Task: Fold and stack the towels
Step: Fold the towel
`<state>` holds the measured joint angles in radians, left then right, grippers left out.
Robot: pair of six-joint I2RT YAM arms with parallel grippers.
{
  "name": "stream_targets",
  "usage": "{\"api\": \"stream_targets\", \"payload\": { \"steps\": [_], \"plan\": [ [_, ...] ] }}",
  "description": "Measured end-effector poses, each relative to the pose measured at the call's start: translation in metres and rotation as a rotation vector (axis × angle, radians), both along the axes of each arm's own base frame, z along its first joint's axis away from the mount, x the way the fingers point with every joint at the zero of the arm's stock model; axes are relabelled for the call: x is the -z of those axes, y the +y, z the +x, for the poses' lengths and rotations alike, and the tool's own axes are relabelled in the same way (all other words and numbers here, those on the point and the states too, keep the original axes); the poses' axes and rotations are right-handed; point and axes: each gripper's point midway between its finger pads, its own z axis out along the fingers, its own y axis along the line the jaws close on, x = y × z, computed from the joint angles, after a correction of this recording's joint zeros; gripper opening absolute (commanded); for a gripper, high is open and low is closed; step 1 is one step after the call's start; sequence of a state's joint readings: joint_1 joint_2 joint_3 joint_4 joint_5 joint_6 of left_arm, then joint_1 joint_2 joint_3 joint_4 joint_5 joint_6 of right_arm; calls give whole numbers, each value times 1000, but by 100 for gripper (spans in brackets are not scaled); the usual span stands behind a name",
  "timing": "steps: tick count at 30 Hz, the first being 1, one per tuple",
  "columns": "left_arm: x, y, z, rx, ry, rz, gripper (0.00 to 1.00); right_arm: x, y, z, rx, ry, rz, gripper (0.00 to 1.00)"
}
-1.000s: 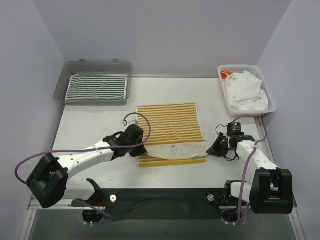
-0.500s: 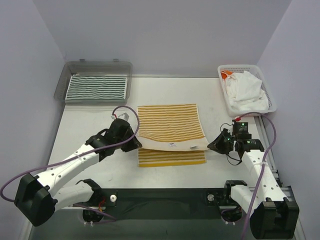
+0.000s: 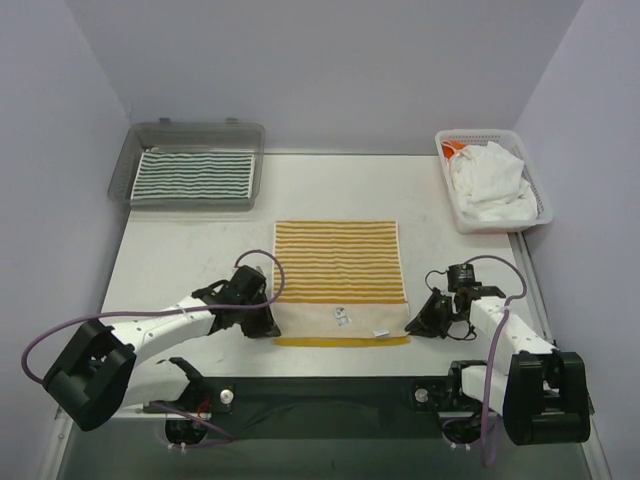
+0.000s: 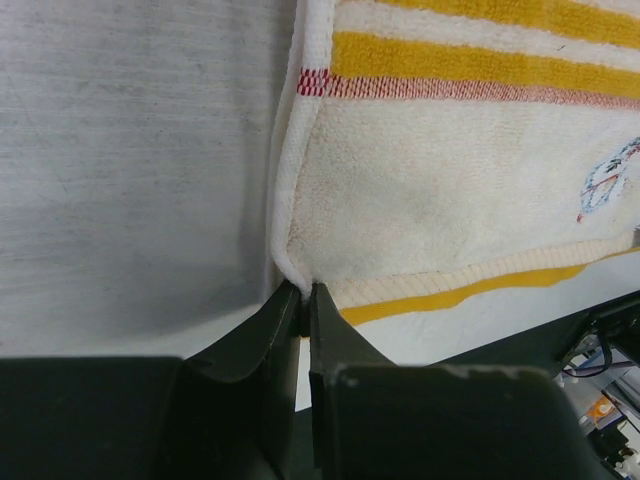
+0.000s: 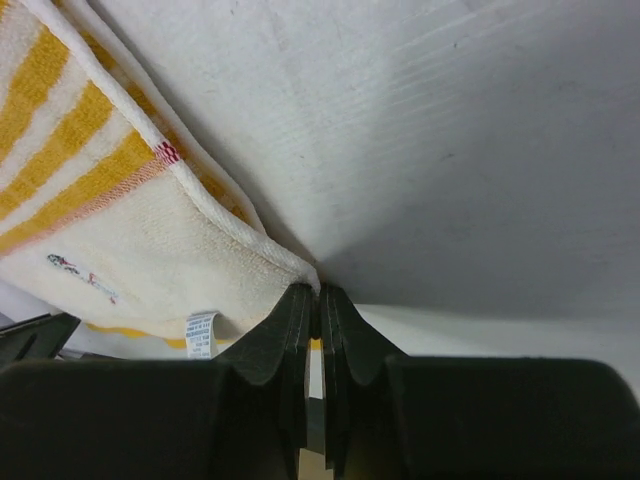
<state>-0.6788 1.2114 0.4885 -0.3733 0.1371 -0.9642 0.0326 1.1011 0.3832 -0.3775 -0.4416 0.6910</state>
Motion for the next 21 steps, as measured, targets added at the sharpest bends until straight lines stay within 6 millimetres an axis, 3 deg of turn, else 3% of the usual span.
{"api": "stream_targets", "payload": {
  "steps": [12, 15, 21],
  "plan": [
    [-4, 1, 6, -4, -23, 14, 0, -5, -1, 10, 6, -29, -10, 0],
    [-23, 1, 17, -9, -65, 19, 0, -26, -5, 21, 7, -86, -31, 0],
    [-90, -8, 41, -15, -216, -44, 0, -101, -7, 53, 11, -313, -43, 0]
  ]
}}
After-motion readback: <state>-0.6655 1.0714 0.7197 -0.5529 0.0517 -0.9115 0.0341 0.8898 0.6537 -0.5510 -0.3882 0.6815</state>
